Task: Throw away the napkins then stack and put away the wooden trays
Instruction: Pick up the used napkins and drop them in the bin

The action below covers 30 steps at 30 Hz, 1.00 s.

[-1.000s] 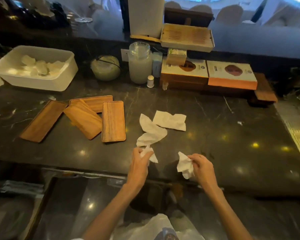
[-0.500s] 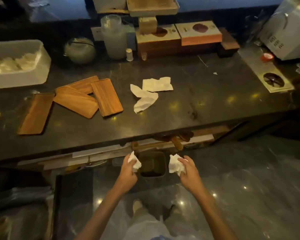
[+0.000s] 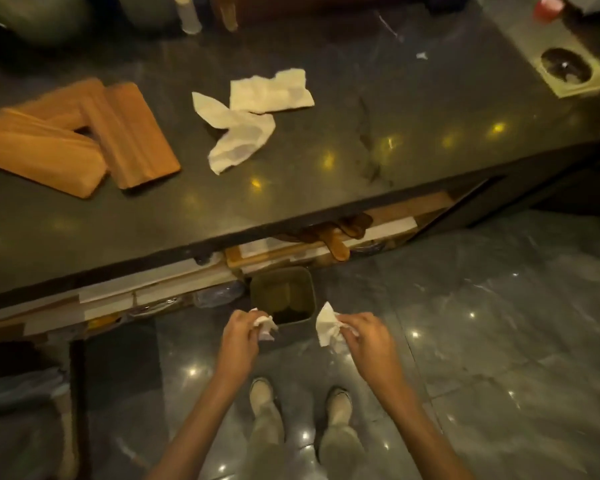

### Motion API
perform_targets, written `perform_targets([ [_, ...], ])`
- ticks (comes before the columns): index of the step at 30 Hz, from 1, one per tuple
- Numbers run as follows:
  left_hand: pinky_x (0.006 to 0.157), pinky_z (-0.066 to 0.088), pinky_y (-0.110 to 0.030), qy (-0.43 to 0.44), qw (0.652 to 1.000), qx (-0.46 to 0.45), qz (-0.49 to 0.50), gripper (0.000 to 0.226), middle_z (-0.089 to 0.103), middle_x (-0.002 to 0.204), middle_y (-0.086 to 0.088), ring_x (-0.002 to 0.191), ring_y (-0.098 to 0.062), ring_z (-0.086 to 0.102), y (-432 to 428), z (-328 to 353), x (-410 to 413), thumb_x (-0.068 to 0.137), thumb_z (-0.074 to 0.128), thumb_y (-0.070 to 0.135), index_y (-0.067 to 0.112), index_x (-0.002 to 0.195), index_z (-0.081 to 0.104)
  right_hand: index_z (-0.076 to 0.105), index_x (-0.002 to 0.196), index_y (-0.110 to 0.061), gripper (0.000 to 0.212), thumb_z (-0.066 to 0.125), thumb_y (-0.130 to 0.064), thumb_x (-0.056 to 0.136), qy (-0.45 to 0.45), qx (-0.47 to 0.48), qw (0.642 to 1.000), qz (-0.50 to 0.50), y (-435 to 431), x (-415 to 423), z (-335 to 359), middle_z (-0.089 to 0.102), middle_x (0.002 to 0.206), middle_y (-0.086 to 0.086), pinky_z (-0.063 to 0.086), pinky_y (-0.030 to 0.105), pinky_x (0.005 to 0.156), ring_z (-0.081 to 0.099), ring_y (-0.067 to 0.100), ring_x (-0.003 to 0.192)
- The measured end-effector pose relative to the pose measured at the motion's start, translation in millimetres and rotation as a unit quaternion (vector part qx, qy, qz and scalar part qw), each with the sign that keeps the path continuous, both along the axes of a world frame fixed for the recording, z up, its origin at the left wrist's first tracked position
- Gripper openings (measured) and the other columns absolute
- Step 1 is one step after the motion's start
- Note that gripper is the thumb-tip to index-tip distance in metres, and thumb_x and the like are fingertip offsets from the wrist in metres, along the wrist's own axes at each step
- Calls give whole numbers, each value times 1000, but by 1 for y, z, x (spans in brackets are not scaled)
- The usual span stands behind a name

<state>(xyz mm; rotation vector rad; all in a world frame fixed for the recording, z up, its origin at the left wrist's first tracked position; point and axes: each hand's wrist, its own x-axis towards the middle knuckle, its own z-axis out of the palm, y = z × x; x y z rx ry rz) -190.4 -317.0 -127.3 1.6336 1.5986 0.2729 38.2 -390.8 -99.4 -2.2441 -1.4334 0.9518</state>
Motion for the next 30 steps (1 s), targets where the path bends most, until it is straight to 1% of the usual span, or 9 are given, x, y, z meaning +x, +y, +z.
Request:
perform_targets([
  [5,79,37,-19,28,999,-5,-44,36,48,119,-4,101,-19,52,25,-139,11,95,46,7,24,123,60,70,114,-19,26,60,-11,92,37,-25,998,-49,23,-6,-144,52,113,0,42,9,83,57,17,103],
  [11,83,37,-28,31,996,-42,79,21,52,111,-10,104,-28,48,36,-293,19,93,51,4,17,94,68,68,117,-14,32,54,-2,91,97,-52,987,-115,42,-4,-308,53,127,12,36,14,92,54,27,115],
  [14,84,41,-30,14,990,-114,85,27,54,121,-12,96,-20,52,43,-352,25,100,42,11,17,118,62,63,124,-10,43,47,7,88,117,-62,988,-79,57,-1,-367,48,129,20,35,19,90,48,32,116],
  [17,112,35,-33,24,993,-117,4,48,32,151,-11,133,-26,41,46,-390,31,99,39,-1,15,144,43,65,122,-8,42,45,9,89,107,-41,991,-68,65,-1,-411,53,121,22,38,23,88,51,34,109],
  [19,116,30,-36,72,992,-98,-42,57,20,157,-11,142,-29,30,52,-412,38,95,42,-6,15,148,36,66,122,-11,38,47,2,91,85,-30,994,-61,71,-5,-437,55,115,20,44,32,87,54,34,103],
  [21,108,35,-37,111,988,-87,-55,56,26,155,-8,137,-25,35,64,-435,45,95,45,-3,19,147,39,69,113,-19,27,58,-12,90,126,-31,987,-93,81,-8,-457,63,109,16,51,38,83,62,31,97],
  [24,114,36,-37,132,989,-57,-38,46,39,148,-4,135,-22,41,80,-474,55,94,47,-4,21,132,56,68,95,-29,17,67,-37,80,179,-34,976,-119,99,-14,-489,71,101,9,54,42,85,67,28,93],
  [27,115,37,-39,169,979,9,-110,35,50,141,-4,133,-21,45,89,-517,53,96,52,7,18,128,59,59,117,-27,31,63,-25,86,128,-44,990,-35,116,-32,-527,56,128,9,45,41,101,56,29,114],
  [30,117,30,-33,210,961,50,-175,35,50,142,-2,135,-17,41,99,-553,50,98,51,12,19,132,53,37,143,-16,61,61,-8,87,-8,-91,991,103,127,-48,-559,32,147,15,38,45,109,40,36,131],
])
